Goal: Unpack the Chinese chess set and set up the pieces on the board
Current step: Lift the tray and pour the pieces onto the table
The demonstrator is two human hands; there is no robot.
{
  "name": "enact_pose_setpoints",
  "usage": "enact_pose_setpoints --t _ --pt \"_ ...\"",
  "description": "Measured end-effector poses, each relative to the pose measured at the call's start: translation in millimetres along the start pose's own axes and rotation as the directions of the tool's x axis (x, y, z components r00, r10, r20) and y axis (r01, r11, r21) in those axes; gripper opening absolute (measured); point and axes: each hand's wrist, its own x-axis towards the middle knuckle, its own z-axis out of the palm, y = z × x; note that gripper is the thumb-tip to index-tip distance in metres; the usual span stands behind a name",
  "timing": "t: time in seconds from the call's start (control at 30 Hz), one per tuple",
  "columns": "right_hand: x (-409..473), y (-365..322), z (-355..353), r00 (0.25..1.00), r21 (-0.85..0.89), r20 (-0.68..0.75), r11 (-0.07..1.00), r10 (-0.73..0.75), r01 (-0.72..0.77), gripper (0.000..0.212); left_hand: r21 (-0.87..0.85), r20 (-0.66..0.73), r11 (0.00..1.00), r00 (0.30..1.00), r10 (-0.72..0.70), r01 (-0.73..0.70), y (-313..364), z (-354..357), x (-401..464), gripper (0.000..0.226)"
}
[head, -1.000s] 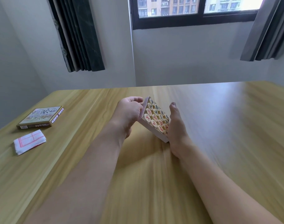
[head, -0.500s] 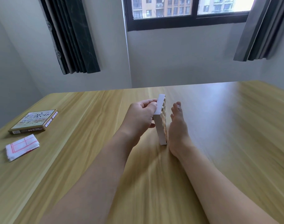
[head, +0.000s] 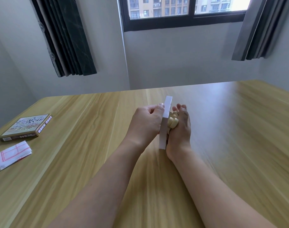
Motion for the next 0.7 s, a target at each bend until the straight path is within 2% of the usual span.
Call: enact_pose_setpoints --t 0.17,0.37,0.5,0.6,0.7 --pt "-0.9 -1.5 0.4 0.996 -0.022 -0.082 0.999 0.023 -0.025 0.031 0.023 -0.019 1.0 1.0 0.017 -0.017 -2.6 2.5 2.4 0.06" --pt "0.3 -1.8 2.1 0.982 -0.019 -0.178 0.998 0.059 -0.063 0.028 0.056 -0.019 0.998 1.0 0.005 -0.004 -3.6 4.9 2.9 0.074" --pt "4.2 2.6 1.9 0.973 -0.068 -0.226 0.995 0.051 -0.068 0.031 0.077 0.045 0.996 0.998 -0.051 0.047 1.1 3.2 2.9 0.064" --pt "4.2 4.6 2.2 0.971 -0.123 -0.237 0.992 0.006 -0.036 0.044 0.115 0.075 0.993 0.996 -0.042 0.033 6.7 1.8 1.6 0.048" --pt "4.8 4.4 2.5 0.967 -0.139 -0.254 0.989 0.006 -0.043 0.043 0.152 0.098 0.988 0.994 -0.041 0.026 8.7 0.4 0.5 0.041"
